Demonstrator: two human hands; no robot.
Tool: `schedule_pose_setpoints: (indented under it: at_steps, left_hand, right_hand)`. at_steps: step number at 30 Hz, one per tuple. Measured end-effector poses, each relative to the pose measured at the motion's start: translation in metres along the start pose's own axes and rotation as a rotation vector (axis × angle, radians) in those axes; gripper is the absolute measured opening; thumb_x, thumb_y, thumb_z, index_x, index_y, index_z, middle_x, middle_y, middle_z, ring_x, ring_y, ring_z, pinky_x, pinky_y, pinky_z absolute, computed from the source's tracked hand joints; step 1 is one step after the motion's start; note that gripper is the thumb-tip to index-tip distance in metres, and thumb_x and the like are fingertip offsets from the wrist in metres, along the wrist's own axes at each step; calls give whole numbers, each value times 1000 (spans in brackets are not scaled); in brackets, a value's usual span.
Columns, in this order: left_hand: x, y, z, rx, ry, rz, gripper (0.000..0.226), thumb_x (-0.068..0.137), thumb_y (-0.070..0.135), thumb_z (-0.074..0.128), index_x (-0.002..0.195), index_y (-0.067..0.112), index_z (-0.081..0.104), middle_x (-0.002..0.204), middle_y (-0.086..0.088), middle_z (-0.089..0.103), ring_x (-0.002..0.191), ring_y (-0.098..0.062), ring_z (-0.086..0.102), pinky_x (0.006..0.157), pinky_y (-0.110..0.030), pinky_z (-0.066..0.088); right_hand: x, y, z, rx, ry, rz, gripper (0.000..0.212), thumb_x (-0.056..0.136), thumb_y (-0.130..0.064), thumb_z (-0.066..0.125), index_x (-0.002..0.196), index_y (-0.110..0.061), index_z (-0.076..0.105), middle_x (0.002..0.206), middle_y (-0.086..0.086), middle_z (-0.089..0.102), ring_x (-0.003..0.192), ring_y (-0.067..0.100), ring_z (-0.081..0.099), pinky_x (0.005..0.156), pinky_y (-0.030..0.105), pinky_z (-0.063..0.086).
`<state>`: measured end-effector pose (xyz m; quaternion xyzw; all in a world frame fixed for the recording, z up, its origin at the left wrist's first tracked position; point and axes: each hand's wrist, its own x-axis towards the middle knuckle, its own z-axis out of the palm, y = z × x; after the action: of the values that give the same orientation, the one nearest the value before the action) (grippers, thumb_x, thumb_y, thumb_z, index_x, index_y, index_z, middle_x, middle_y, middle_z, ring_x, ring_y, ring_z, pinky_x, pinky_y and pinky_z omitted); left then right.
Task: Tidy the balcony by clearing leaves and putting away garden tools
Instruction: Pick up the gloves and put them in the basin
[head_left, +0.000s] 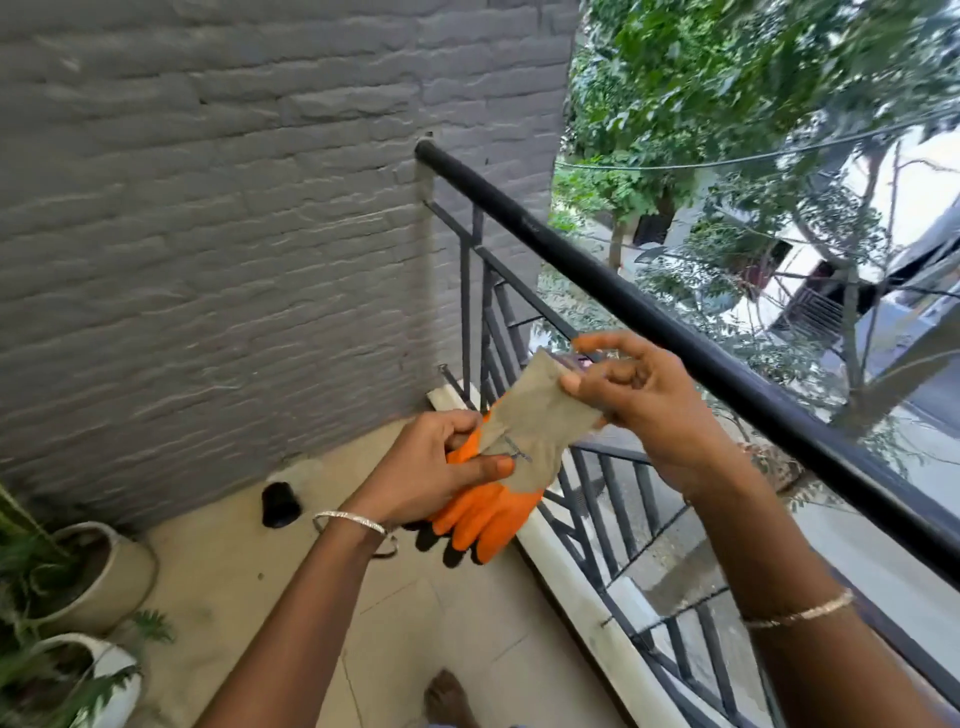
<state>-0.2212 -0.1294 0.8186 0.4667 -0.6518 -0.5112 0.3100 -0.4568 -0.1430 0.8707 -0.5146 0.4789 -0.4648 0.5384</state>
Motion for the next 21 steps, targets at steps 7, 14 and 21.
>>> schedule_pose_setpoints:
  at_steps: [7, 14, 21]
  left_hand:
    - [-55, 24, 104, -245, 192, -40, 55, 75, 14, 83, 119, 21, 49, 85, -16, 74, 72, -30, 69, 69, -52, 56]
    - [-116, 40, 167, -274, 245, -22, 64, 76, 39, 81, 126, 46, 42, 93, -31, 66, 68, -44, 61, 68, -62, 51]
    - [-173, 87, 210, -311, -5, 51, 41, 94, 24, 65, 131, 36, 53, 119, -21, 63, 83, -44, 63, 77, -62, 52]
  right_hand:
    - [-112, 15, -7, -635, 452, -659, 13, 87, -13, 69, 100, -15, 66, 99, -5, 61, 93, 12, 60, 77, 36, 51]
    - [-222, 45, -34, -734, -139, -324, 86, 72, -52, 78, 144, -21, 44, 142, -10, 48, 132, 2, 42, 108, 18, 34]
    - [-318, 34, -58, -675, 0, -213, 83, 68, -47, 85, 140, -36, 46, 123, -21, 59, 109, -10, 54, 88, 12, 45]
